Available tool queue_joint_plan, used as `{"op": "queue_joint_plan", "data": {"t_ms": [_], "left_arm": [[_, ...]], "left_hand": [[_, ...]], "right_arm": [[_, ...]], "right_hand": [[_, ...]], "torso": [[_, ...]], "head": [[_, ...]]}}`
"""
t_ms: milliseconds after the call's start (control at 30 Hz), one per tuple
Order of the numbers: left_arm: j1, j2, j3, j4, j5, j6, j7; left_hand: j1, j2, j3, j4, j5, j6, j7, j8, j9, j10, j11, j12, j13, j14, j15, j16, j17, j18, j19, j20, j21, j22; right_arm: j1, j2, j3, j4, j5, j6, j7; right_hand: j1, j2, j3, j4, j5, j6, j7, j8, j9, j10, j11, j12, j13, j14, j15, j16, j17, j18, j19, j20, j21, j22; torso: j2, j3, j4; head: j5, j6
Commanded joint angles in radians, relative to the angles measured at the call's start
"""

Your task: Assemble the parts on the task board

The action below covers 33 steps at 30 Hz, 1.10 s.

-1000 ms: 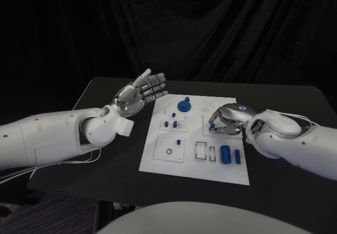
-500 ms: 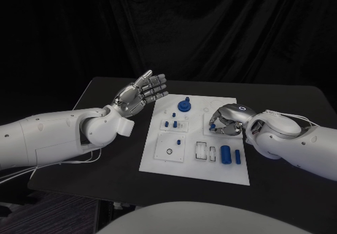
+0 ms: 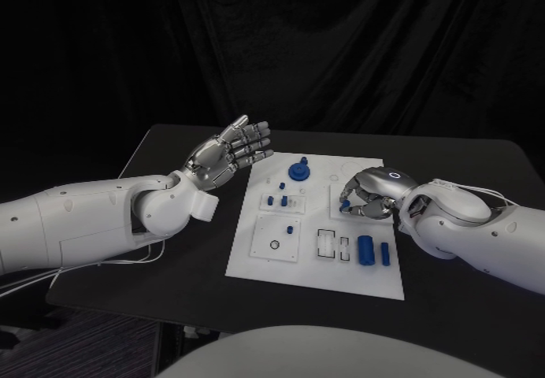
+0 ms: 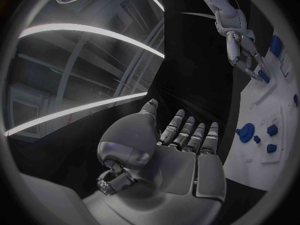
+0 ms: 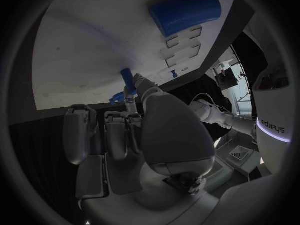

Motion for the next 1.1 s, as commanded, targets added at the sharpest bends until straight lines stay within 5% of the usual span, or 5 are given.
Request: {"op": "queue_joint_plan", "data": {"t_ms": [33,533,1100], "left_arm": [[-0.003,-0.002,0.001,0.002,0.0,0.011,0.005],[-0.006,0.002,0.001,-0.001,0.0,0.012,-0.003],[-0.018,0.007,0.001,-0.007,0.0,0.017,-0.007]], "left_hand": [[0.009,0.003,0.006,-0.002,0.006,0.002,0.089,0.005,0.0,0.008,0.002,0.004,0.001,0.004,0.002,0.002,0.001,-0.019,0.007,-0.002,0.004,0.001],[0.009,0.004,0.009,-0.002,0.009,0.0,0.089,0.005,0.0,0.008,0.002,0.005,0.001,0.004,0.002,0.004,0.001,-0.019,0.009,-0.002,0.005,0.004],[0.011,0.004,0.012,-0.003,0.01,-0.002,0.089,0.005,0.0,0.007,0.002,0.005,0.001,0.003,0.002,0.004,0.001,-0.019,0.01,-0.002,0.006,0.005]], "right_arm": [[0.001,-0.009,0.001,0.012,-0.002,-0.061,0.005],[0.059,-0.048,0.001,0.094,-0.002,-0.045,-0.005],[0.063,-0.009,0.001,0.163,-0.002,-0.002,0.022]], "right_hand": [[0.003,0.02,-0.002,-0.006,-0.016,0.018,-0.025,0.007,0.088,0.104,-0.009,0.005,0.263,0.105,-0.007,0.003,0.263,-0.011,0.0,-0.008,0.0,0.206],[-0.001,0.025,-0.011,-0.003,-0.052,0.014,-0.029,0.01,0.106,0.104,-0.013,0.005,0.263,0.105,-0.011,0.003,0.263,-0.009,-0.005,-0.013,-0.01,0.203],[0.002,0.026,-0.012,-0.005,-0.058,0.011,-0.029,0.009,0.111,0.104,-0.014,0.005,0.263,0.105,-0.012,0.003,0.263,-0.006,-0.012,-0.014,-0.021,0.199]], "torso": [[-0.001,0.0006,-0.001],[0.0,-0.0012,0.0006],[0.002,-0.0017,0.0013]], "head": [[0.002,0.0],[0.001,0.0],[0.004,0.0]]}}
